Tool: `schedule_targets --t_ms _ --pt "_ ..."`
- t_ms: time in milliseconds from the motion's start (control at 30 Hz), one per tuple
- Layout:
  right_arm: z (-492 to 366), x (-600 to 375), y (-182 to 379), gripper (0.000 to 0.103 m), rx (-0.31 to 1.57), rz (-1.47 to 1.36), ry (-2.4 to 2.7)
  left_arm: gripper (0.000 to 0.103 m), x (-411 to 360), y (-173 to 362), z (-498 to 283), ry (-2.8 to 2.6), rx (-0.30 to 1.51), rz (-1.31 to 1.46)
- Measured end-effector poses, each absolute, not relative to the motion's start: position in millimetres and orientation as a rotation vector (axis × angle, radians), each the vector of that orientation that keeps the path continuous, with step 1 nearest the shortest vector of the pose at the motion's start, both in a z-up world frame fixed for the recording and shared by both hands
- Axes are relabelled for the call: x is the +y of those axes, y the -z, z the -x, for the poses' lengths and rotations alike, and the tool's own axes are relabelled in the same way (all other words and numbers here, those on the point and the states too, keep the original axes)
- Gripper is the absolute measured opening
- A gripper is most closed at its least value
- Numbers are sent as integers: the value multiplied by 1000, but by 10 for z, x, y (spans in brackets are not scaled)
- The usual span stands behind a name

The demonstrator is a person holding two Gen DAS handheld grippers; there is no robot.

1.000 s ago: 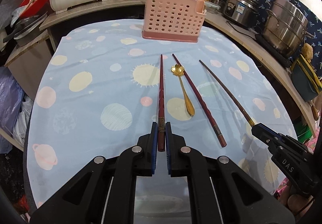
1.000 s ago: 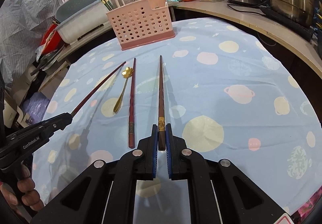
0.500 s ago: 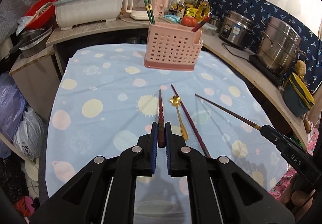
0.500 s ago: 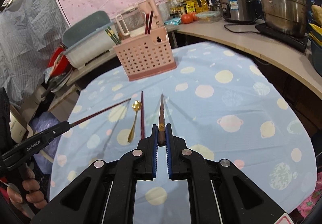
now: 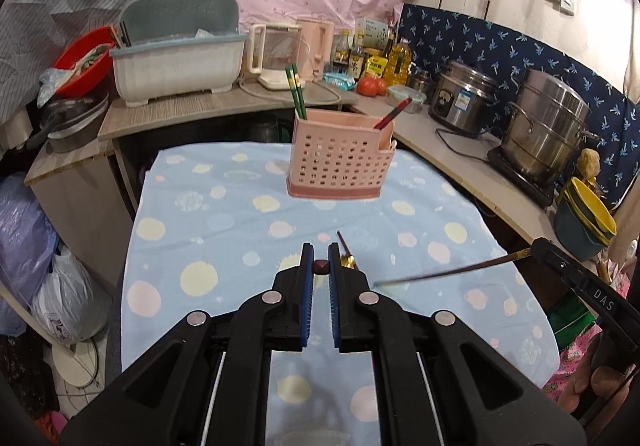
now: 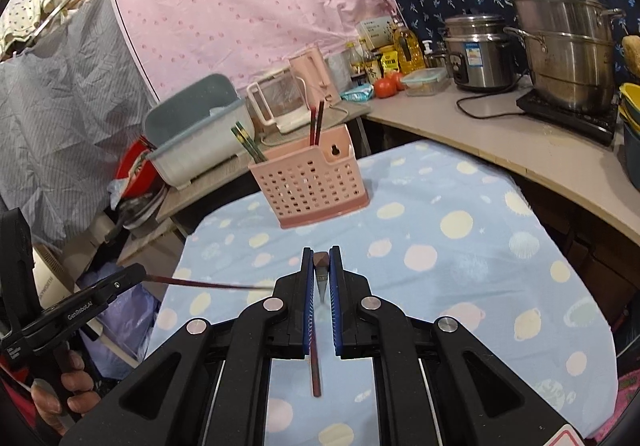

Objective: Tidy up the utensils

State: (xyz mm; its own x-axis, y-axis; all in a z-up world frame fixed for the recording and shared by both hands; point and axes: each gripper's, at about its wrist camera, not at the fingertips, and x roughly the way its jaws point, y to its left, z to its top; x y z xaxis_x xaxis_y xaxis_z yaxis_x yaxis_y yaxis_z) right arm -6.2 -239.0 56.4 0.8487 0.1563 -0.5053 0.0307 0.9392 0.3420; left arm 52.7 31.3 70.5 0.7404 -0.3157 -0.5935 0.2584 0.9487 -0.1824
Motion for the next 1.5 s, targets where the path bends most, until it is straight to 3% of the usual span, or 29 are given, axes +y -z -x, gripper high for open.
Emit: schedule_targets --t_ms 433,1033,1200,1500 --pt "-289 -2486 -1026 8 449 -320 -61 7 242 -1305 -912 319 532 80" --pt "-1436 -2737 -1791 8 305 -273 -4 7 21 -2119 -1837 300 373 65" --pt "-1427 -2639 -1671 8 326 -257 -26 7 163 -1793 -1895 290 445 80" --pt "-996 -2454 -984 8 475 -318 -72 11 760 -501 -1767 180 730 57"
